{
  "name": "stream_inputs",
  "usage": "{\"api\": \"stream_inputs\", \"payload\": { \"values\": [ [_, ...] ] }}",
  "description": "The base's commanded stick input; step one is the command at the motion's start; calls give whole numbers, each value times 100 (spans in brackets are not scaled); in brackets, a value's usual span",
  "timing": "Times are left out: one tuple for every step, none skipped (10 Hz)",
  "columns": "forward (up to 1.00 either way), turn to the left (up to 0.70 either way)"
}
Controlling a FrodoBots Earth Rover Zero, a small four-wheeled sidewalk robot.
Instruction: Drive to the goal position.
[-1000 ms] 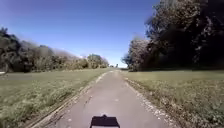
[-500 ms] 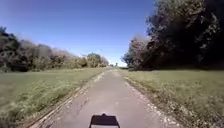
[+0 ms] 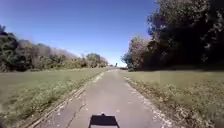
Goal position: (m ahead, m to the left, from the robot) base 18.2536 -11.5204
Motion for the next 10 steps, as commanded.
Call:
{"api": "stream_inputs", "payload": {
  "values": [
    [50,0],
    [50,0],
    [50,0],
    [50,0],
    [50,0],
    [50,0],
    [50,0],
    [50,0],
    [50,0],
    [50,0]
  ]
}}
